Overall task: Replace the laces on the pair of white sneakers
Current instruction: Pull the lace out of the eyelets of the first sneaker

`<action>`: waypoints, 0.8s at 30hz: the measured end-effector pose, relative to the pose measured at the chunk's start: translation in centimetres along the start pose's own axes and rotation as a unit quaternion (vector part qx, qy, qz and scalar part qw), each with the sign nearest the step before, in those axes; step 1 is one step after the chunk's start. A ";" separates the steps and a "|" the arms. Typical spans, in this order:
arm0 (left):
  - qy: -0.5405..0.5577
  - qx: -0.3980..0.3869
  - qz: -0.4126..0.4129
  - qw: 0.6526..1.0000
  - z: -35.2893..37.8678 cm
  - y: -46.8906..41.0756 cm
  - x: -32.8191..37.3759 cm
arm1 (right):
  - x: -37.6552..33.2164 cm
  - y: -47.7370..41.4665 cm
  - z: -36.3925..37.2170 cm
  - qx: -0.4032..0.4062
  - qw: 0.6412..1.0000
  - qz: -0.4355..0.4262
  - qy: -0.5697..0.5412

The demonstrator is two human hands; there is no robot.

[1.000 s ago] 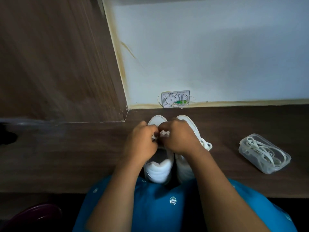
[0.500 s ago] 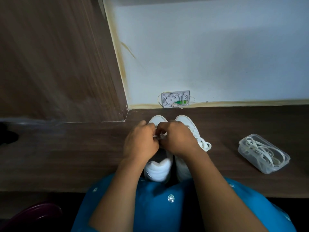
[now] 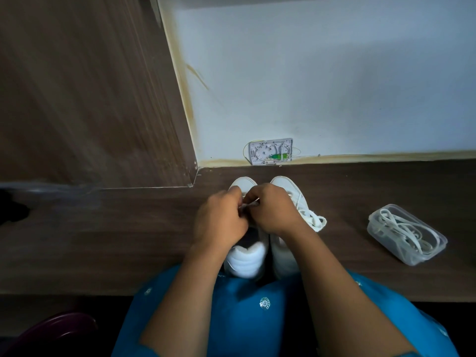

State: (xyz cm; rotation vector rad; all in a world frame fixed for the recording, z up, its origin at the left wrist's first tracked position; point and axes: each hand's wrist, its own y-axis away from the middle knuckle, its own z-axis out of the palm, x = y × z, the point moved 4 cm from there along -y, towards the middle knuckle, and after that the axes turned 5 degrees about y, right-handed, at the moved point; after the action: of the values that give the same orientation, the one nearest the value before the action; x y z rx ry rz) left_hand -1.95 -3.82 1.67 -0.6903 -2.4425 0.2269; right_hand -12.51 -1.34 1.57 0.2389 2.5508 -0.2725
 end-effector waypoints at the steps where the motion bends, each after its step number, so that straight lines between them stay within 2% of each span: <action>1: -0.028 -0.001 0.016 0.999 -0.1 0.1 0.3 | 0.0 0.0 -0.1 -0.005 1.000 0.000 -0.003; 4: -0.014 0.035 0.010 0.999 -0.4 0.1 0.4 | -0.1 0.1 -0.1 -0.017 1.000 -0.012 -0.001; 8: 0.078 0.089 -0.072 0.990 -0.5 0.3 -0.3 | -0.3 0.2 0.2 0.004 0.999 -0.008 0.041; 11: 0.120 0.100 -0.146 0.977 -0.3 0.3 -0.8 | -0.5 0.1 0.2 0.025 0.999 0.002 0.042; 13: 0.109 0.092 -0.169 0.975 -0.1 0.2 -0.9 | -0.5 0.2 0.1 0.031 0.999 0.003 0.033; 17: 0.024 0.073 -0.156 0.985 0.1 0.1 -0.6 | -0.4 0.2 0.0 0.019 0.999 -0.011 0.026; 19: 0.086 0.088 -0.198 0.973 0.1 -0.3 -1.3 | -0.3 0.3 0.0 0.008 1.000 -0.012 0.022; 20: 0.182 0.096 -0.234 0.950 0.1 -0.5 -1.9 | -0.2 0.3 0.0 0.006 1.000 -0.007 0.011; 21: 0.310 0.099 -0.286 0.901 0.0 -0.7 -2.5 | -0.1 0.3 -0.2 0.001 1.000 0.008 -0.019; 22: 0.424 0.084 -0.346 0.832 0.0 -0.5 -2.8 | 0.2 0.3 -0.4 -0.006 0.997 0.034 -0.074; 24: 0.567 0.043 -0.430 0.701 0.2 0.2 -3.3 | 0.5 0.3 -1.2 0.000 0.970 0.091 -0.227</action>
State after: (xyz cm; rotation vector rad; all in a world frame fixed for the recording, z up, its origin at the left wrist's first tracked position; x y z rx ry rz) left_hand 0.36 -5.41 -0.19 0.3822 -1.2663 -0.3752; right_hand -13.45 -0.70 2.22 0.3628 2.0611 -0.2256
